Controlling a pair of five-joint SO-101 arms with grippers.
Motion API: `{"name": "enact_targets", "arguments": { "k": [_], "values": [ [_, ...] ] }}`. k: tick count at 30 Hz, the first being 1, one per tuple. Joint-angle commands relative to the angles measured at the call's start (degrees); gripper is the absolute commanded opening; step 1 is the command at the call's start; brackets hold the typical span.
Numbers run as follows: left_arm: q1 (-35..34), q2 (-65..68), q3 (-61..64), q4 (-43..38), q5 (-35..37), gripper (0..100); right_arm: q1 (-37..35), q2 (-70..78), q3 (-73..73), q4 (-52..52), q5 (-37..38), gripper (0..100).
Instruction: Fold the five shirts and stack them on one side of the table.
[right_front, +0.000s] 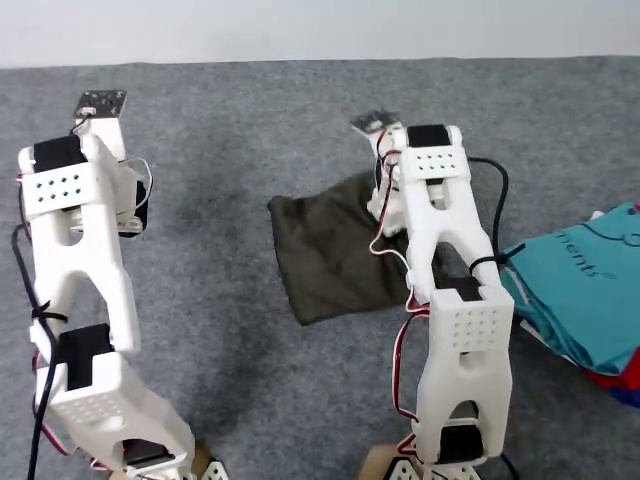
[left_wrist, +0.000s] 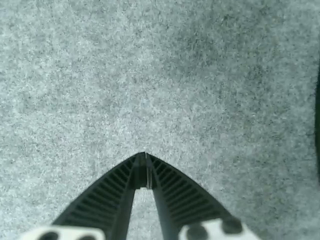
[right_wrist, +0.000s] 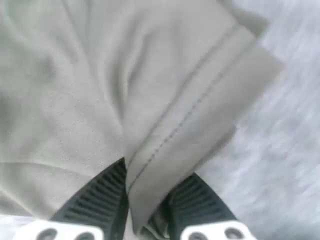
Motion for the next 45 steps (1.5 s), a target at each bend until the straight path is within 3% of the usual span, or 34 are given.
{"name": "enact_targets", "arguments": {
  "k": [1,5,11,17,20,24,36,45],
  "values": [
    [0.09,-3.69,-0.22,-0.62,0.18,0,1.01,0.84,-8.26,-2.33,10.29,1.0],
    [-0.18,-3.69,-0.22,-0.35,0.09,0,0.31,4.79,-14.42,-5.14,22.33,1.0],
    [-0.09,-3.69,-0.22,-0.35,0.09,0,-2.42,12.44,-23.21,-9.80,33.76,1.0],
    [0.18,-3.69,-0.31,-0.53,0.09,0,-5.05,20.26,-32.09,-11.03,37.98,1.3],
    [0.09,-3.69,-0.31,-0.44,0.09,0,-5.41,23.34,-38.59,-10.77,37.63,8.1],
    [-0.09,-3.69,-0.31,-0.44,0.09,0,-5.41,25.80,-46.77,-10.42,30.68,20.1],
    [0.26,-3.69,-0.31,-0.35,0.44,0,-2.95,26.15,-53.54,-10.33,8.00,28.2],
    [0.09,-3.69,-0.31,0.44,0.44,0,-2.24,22.02,-59.52,5.49,-10.02,30.2]
  ]
}}
